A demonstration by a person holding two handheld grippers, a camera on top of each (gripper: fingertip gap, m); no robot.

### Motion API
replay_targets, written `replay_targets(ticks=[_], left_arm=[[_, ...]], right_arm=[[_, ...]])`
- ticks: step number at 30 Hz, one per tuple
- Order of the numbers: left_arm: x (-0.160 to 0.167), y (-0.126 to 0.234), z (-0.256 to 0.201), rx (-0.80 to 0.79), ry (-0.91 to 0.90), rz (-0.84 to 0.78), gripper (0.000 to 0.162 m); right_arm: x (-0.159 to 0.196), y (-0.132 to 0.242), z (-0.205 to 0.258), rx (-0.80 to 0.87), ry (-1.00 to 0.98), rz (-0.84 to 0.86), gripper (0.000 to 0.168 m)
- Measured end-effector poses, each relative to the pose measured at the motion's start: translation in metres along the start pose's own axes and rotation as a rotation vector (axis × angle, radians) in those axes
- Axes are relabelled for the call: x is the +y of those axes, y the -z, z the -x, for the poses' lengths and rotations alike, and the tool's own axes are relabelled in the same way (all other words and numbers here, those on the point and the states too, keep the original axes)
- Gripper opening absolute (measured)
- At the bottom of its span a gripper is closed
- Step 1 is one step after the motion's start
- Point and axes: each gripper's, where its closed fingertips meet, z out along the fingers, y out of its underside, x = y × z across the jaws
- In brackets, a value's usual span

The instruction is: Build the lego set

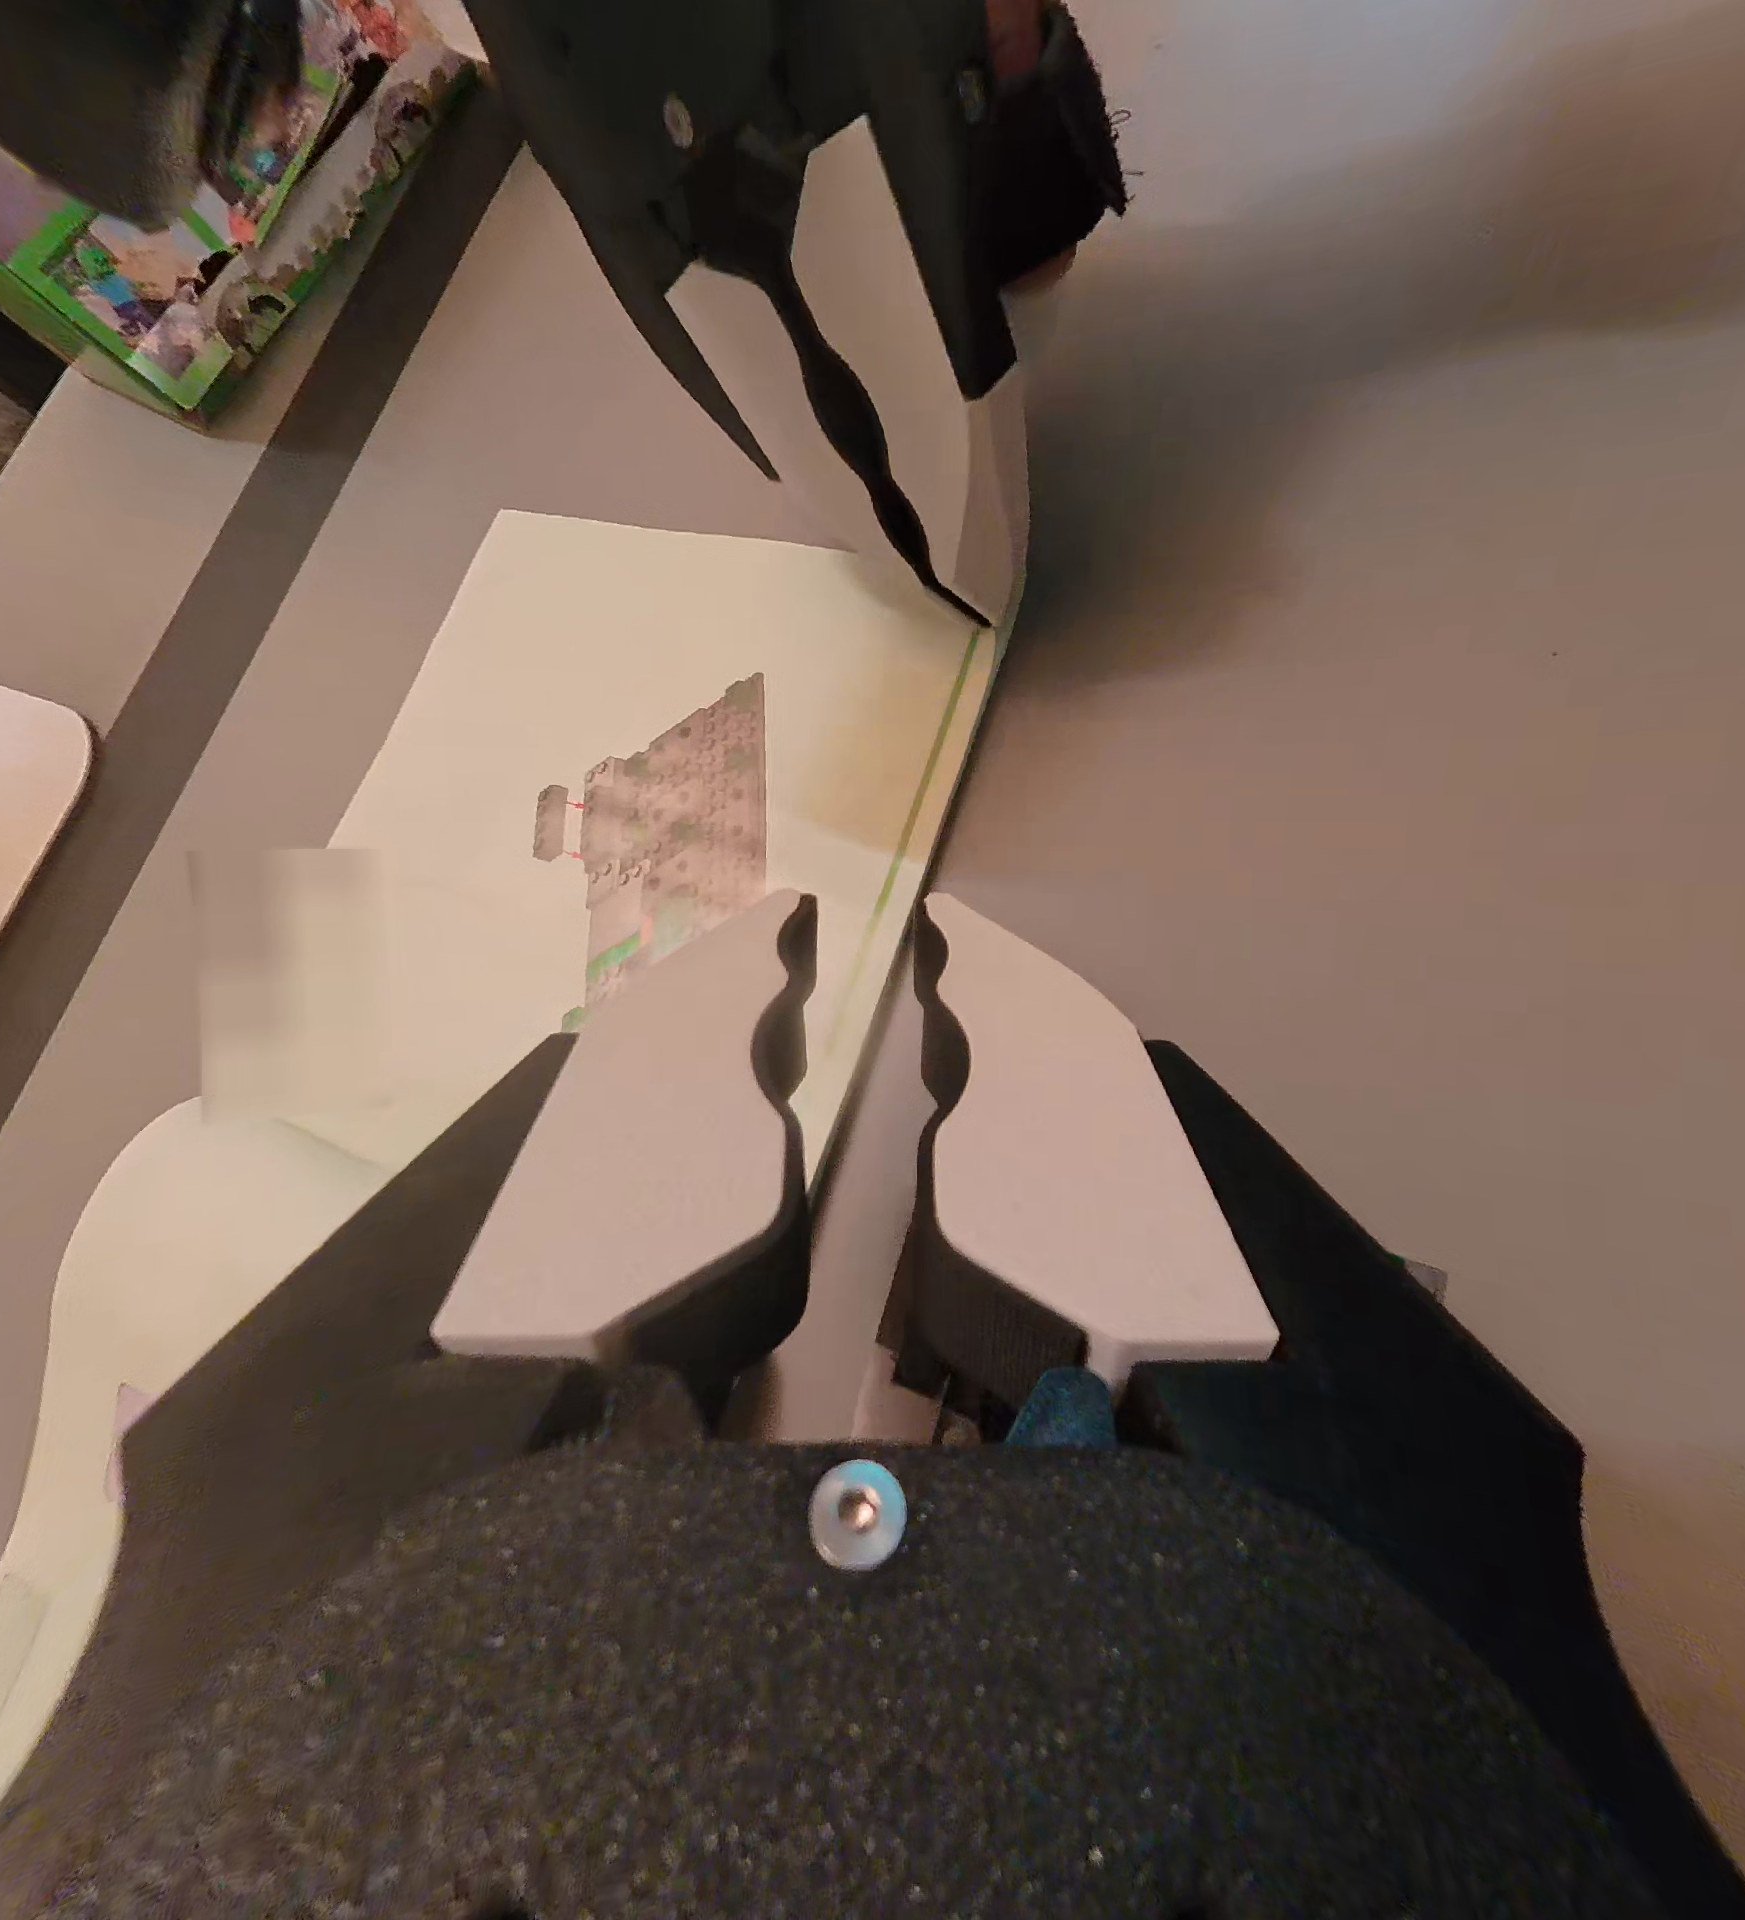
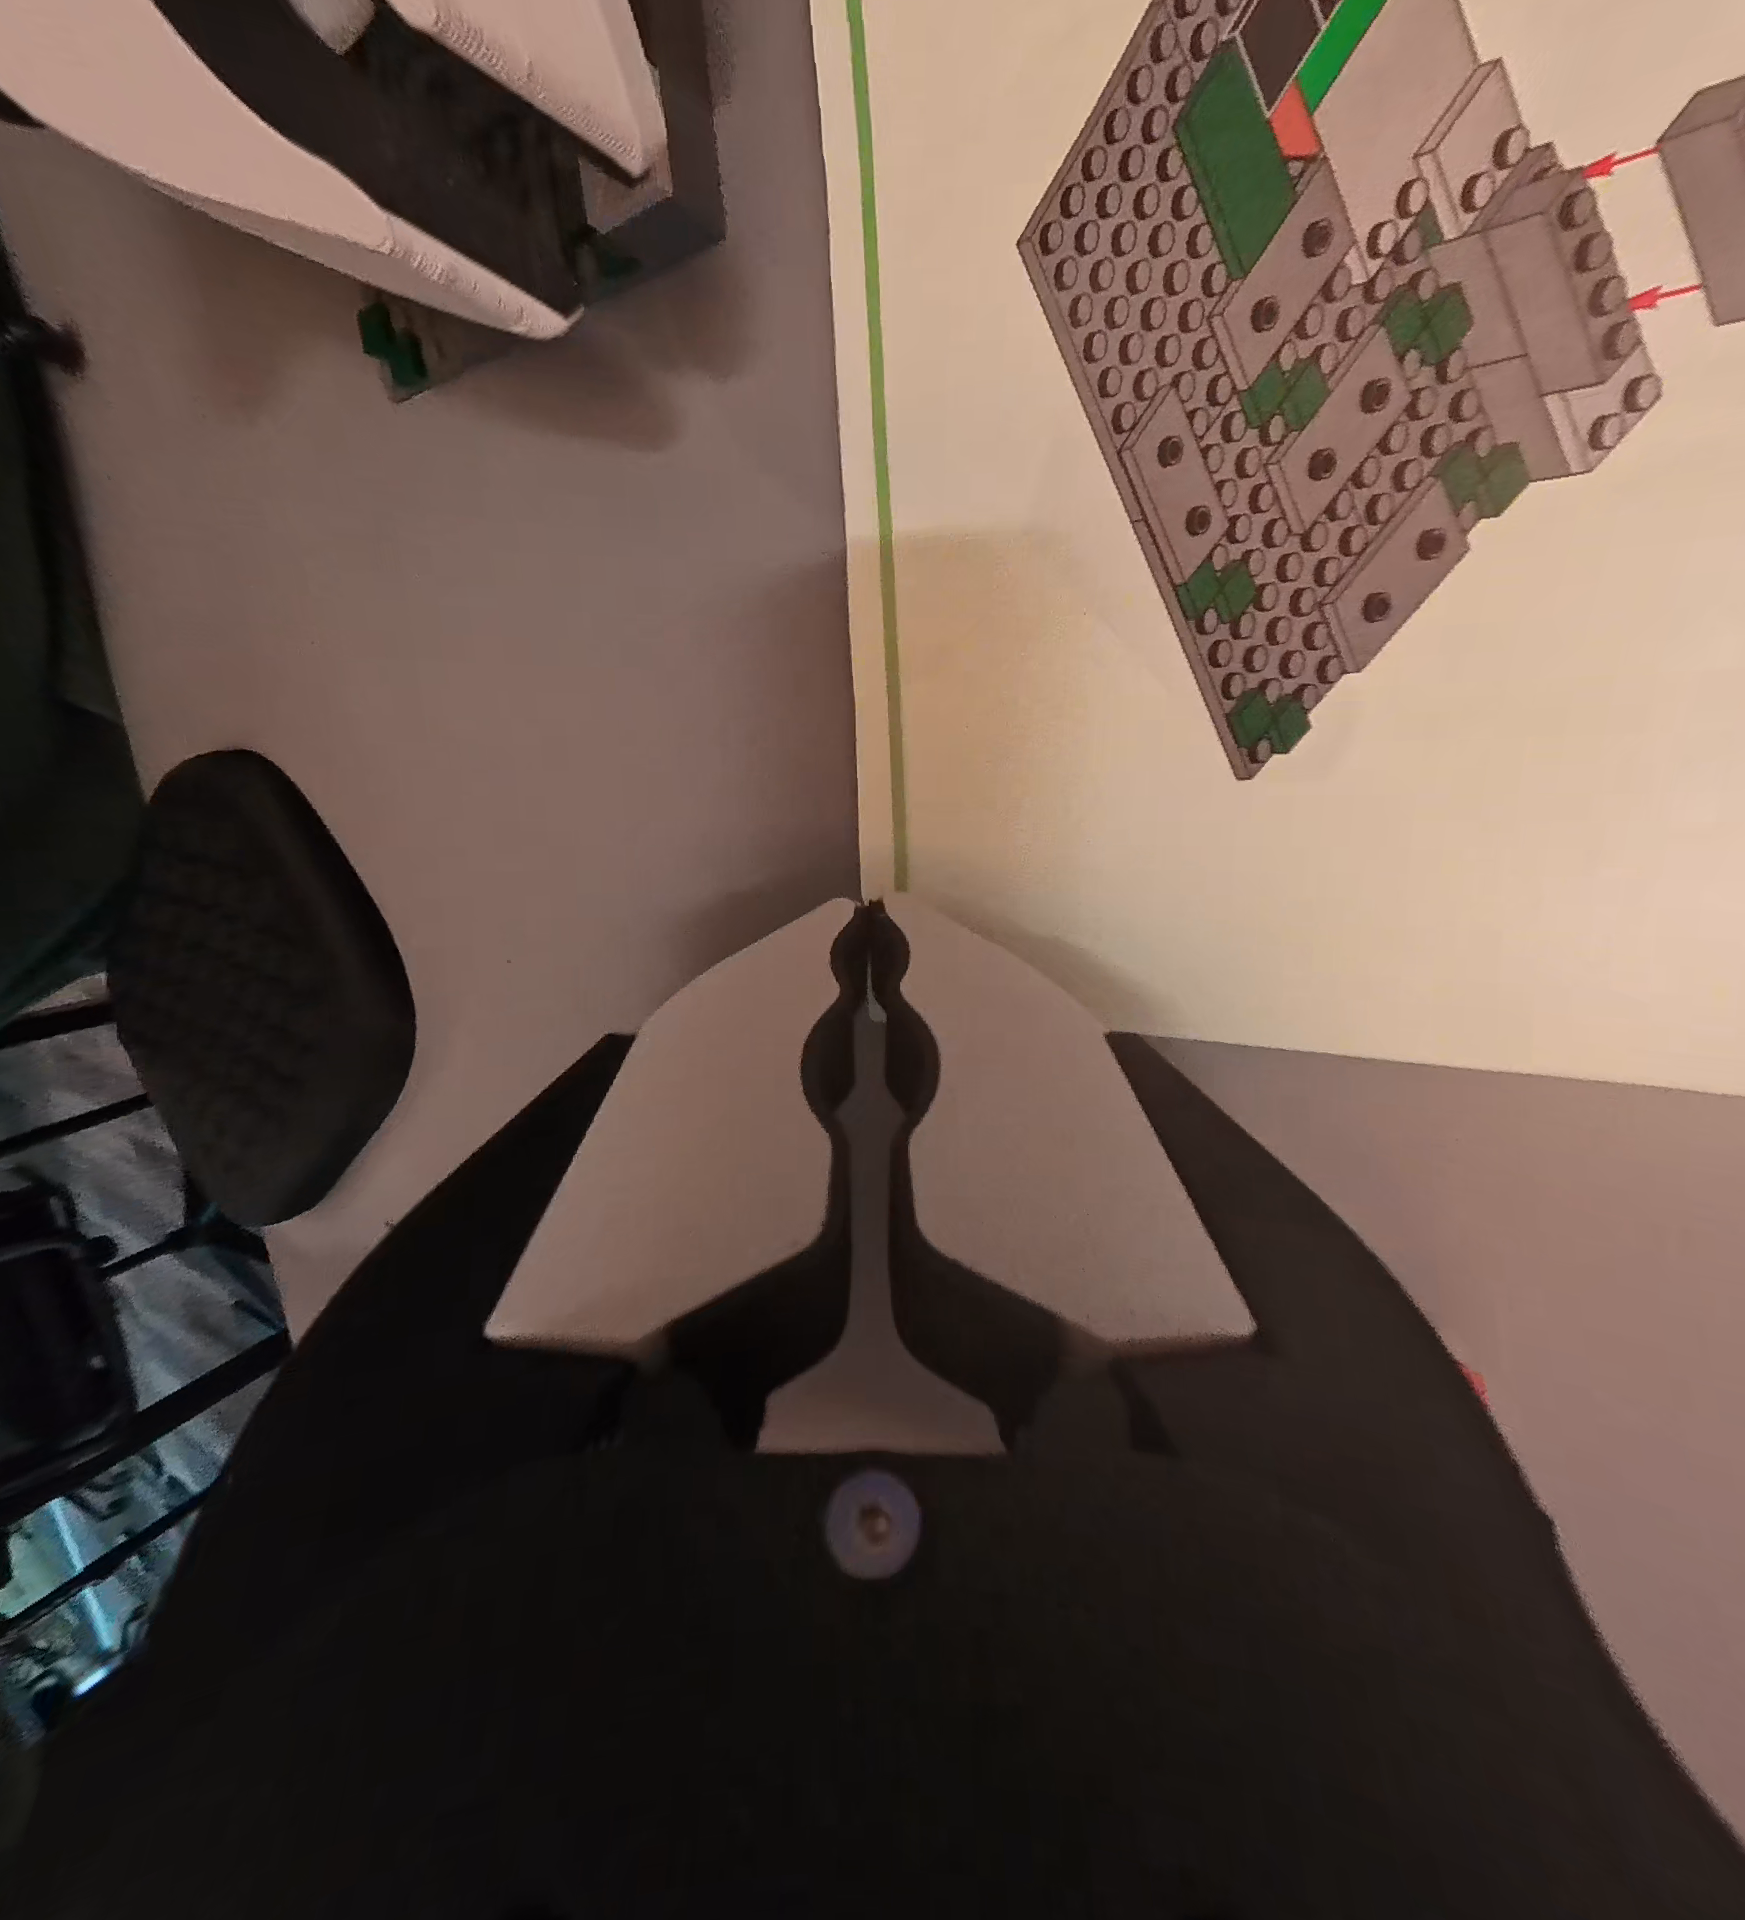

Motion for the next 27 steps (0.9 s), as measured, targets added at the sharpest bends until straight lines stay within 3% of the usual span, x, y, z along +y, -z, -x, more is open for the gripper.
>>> replay_targets(ticks=[1, 27], left_arm=[[-0.0004, -0.0008, -0.0004, 0.003, 0.0, -0.001, 0.017], [-0.0012, -0.0068, -0.0057, 0.028, -0.013, -0.002, 0.017]], right_arm=[[0.0005, -0.0009, -0.0004, -0.007, -0.006, 0.006, 0.0], [0.0025, -0.0067, -0.0004, -0.078, -0.086, 0.086, 0.0]])
